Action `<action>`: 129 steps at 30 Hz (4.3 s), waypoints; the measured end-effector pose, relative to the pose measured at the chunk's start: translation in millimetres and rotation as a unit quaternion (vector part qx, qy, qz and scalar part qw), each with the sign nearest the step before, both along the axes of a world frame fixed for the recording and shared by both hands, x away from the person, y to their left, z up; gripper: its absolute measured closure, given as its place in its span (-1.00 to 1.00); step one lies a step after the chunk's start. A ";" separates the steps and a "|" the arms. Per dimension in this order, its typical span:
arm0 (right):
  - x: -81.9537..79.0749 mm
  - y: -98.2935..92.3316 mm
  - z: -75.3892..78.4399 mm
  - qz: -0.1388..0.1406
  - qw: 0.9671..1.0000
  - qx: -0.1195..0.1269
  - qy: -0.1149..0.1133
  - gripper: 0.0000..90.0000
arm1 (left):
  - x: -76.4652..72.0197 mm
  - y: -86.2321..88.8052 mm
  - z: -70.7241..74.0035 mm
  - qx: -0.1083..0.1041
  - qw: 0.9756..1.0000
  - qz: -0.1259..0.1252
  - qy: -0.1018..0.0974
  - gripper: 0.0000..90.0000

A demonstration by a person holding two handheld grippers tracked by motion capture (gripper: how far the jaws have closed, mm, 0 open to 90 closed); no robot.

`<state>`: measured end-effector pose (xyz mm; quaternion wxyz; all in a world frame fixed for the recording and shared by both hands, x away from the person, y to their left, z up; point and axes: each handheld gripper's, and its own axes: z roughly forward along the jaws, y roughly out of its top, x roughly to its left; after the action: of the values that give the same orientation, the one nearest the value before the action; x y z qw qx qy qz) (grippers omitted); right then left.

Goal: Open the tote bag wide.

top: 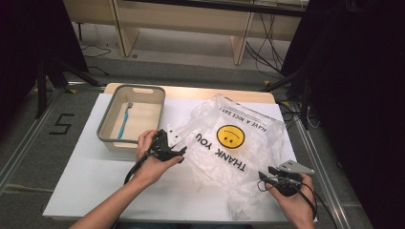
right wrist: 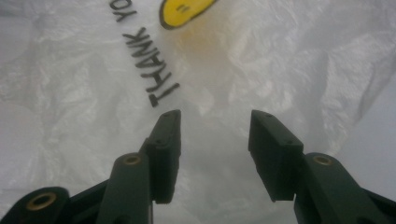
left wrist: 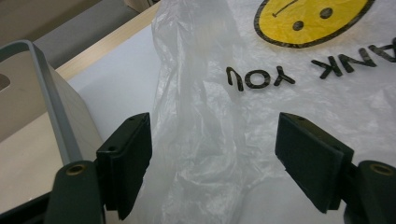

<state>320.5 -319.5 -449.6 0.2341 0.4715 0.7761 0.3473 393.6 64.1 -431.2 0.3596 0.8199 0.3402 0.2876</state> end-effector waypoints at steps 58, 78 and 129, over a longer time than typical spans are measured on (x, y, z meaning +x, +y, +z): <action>44.6 103.9 -7.0 0.151 0.988 0.012 0.010 0.09 | -69.1 32.4 -32.3 -0.006 0.996 -0.064 0.062 -0.37; 55.6 123.5 -10.4 0.173 0.985 0.006 0.021 0.14 | -68.5 26.6 -35.8 -0.008 0.995 -0.074 0.067 -0.35; 56.6 139.2 -3.2 0.197 0.979 0.005 0.048 1.00 | -45.8 -51.7 -56.8 0.003 0.977 -0.176 0.118 0.83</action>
<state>377.1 -180.3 -452.8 0.1210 0.3269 0.8622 0.3676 347.8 12.3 -488.0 0.3594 0.8963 0.2295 0.1220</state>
